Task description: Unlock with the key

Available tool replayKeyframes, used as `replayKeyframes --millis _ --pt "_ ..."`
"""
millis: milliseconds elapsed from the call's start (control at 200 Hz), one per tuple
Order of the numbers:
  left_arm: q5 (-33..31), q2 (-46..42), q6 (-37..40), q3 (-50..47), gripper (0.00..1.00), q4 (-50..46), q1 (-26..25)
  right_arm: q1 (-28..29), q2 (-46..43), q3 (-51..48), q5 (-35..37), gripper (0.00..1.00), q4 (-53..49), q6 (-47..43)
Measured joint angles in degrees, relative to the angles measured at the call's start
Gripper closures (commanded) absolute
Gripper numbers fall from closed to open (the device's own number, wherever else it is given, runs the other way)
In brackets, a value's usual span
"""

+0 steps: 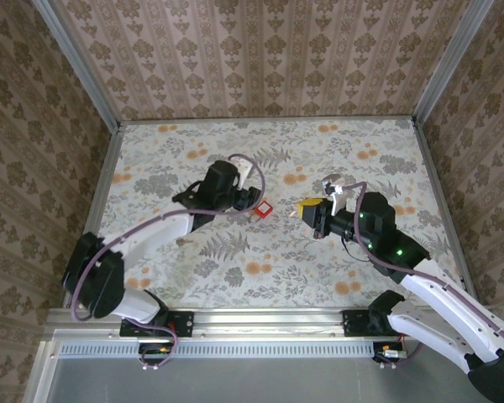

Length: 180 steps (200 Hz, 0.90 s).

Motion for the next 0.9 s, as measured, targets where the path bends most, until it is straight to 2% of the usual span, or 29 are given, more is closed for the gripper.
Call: replayKeyframes --millis 35,345,680,900 --pt "0.0 2.4 0.1 1.9 0.47 -1.7 0.0 0.0 -0.4 -0.4 0.7 0.97 -0.1 0.0" --pt "0.0 19.5 3.0 16.2 0.47 -17.6 -0.4 0.0 -6.4 -4.1 5.8 0.97 -3.6 0.3" --pt "-1.4 32.2 7.2 31.7 0.41 -30.0 -3.6 0.0 -9.7 -5.9 8.4 0.97 -6.5 1.2" --pt "-3.7 36.2 8.3 34.4 0.4 -34.3 -5.0 0.0 -10.0 -6.2 8.5 0.97 -6.7 1.3"
